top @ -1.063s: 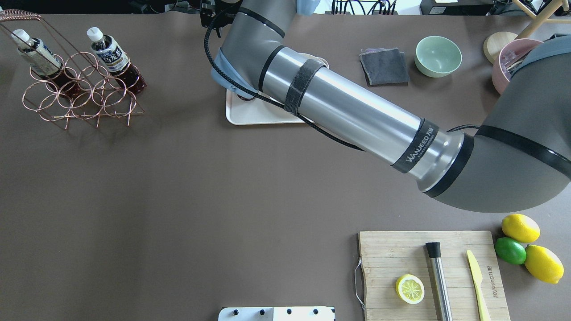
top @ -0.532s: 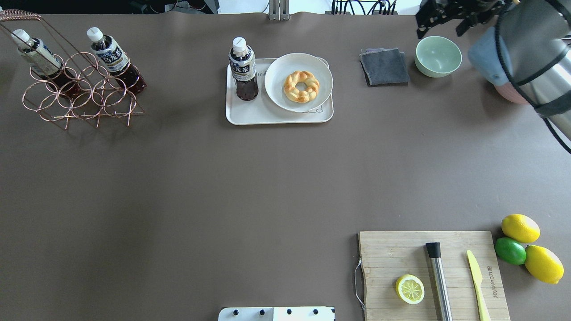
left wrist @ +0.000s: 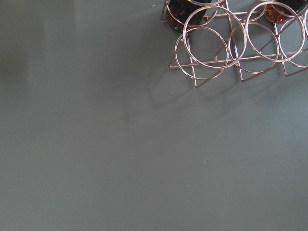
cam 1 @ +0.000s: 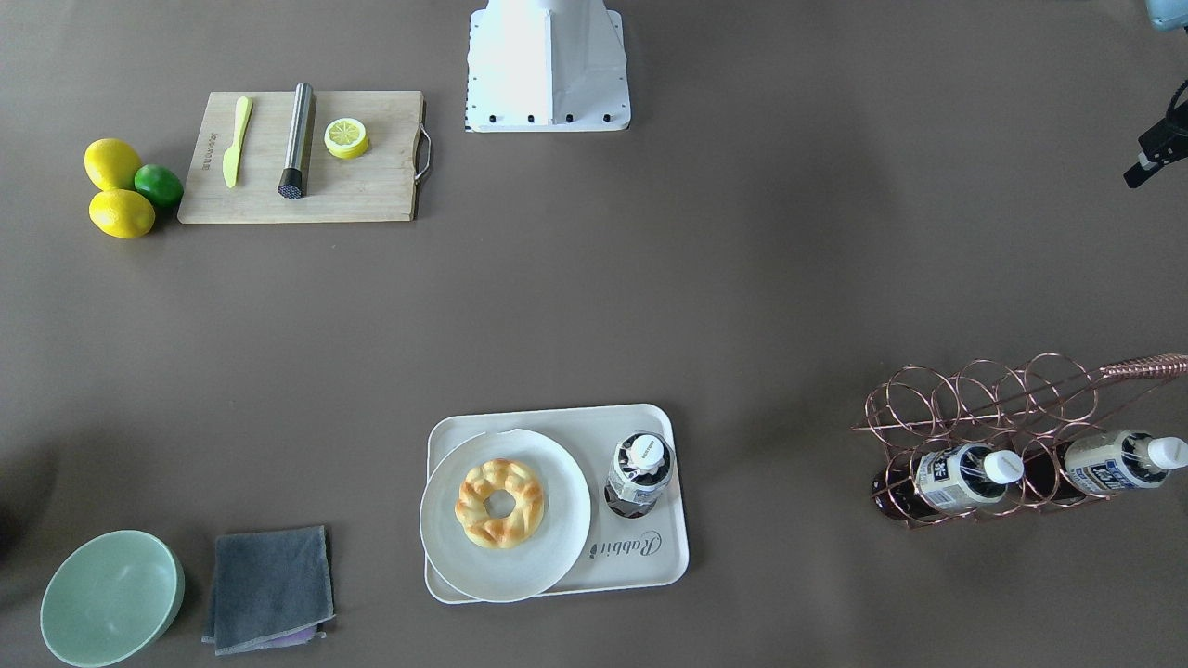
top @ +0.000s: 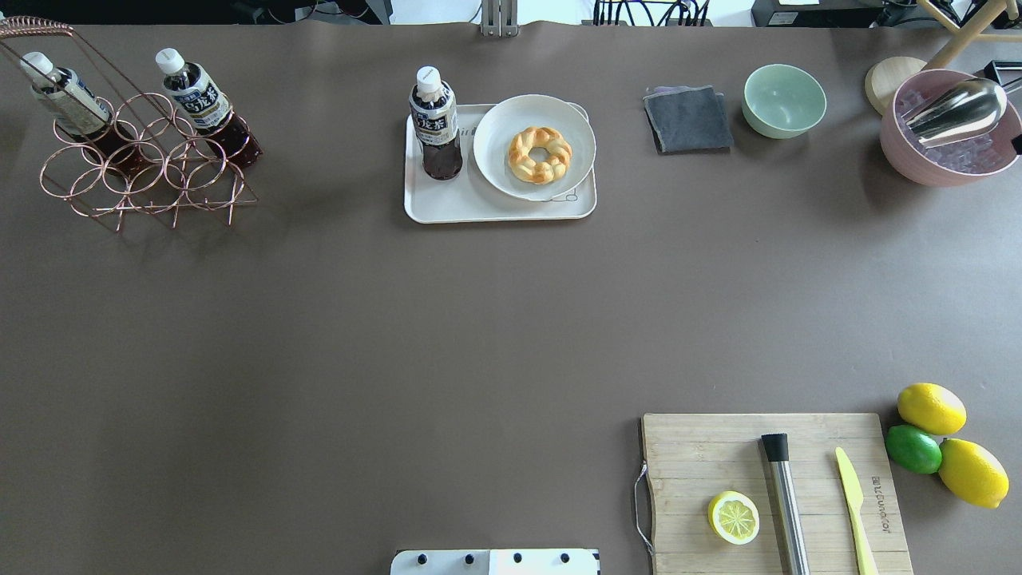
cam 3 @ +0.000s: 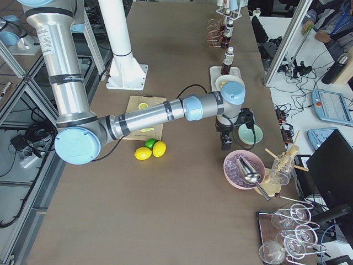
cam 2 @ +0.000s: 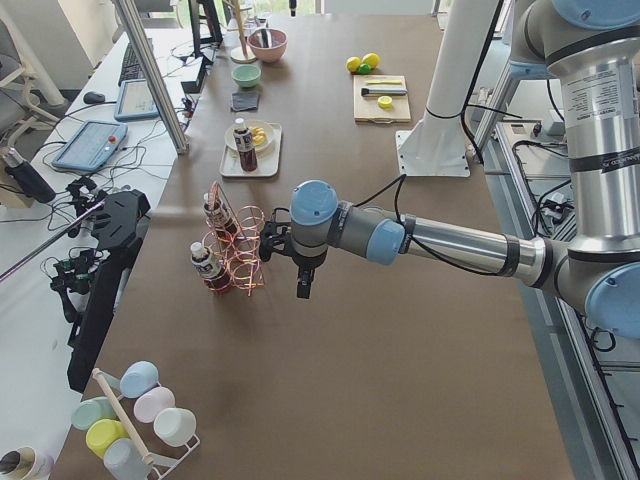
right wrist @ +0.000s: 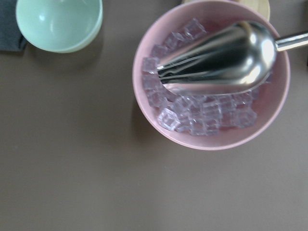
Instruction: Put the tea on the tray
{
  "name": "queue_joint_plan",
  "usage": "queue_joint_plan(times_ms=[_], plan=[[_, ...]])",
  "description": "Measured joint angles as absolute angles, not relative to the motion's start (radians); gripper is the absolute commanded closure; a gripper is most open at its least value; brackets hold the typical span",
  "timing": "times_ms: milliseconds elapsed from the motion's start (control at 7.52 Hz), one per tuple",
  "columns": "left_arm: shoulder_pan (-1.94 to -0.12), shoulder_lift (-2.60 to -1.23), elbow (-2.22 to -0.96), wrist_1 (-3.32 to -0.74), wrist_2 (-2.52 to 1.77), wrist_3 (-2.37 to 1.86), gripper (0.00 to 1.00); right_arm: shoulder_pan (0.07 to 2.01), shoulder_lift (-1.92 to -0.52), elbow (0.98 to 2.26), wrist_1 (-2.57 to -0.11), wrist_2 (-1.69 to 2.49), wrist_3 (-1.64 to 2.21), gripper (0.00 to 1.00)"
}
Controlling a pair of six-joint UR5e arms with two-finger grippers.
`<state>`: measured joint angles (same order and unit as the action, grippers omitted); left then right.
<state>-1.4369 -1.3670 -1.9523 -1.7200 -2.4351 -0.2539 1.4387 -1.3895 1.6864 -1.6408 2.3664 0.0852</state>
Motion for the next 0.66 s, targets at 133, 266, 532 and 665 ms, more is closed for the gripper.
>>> queue_joint_plan(times_ms=[133, 266, 532, 665], plan=[[-1.433, -1.384, -1.951, -1.688, -2.43, -0.24, 0.03, 1.497, -1.445, 1.682, -1.673, 2.369, 0.007, 0.0], [-1.431, -1.392, -1.951, -1.673, -2.404, -0.221, 0.03, 1.544, -1.482, 1.673, -1.714, 2.363, -0.079, 0.0], [-1.446, -1.389, -1.932, -1.662, -2.34, -0.123, 0.03, 1.601, -1.531, 1.65, -1.757, 2.349, -0.228, 0.0], [-1.486, -1.383, -1.921, -1.655, -2.332, -0.065, 0.03, 1.608, -1.543, 1.649, -1.762, 2.328, -0.273, 0.0]])
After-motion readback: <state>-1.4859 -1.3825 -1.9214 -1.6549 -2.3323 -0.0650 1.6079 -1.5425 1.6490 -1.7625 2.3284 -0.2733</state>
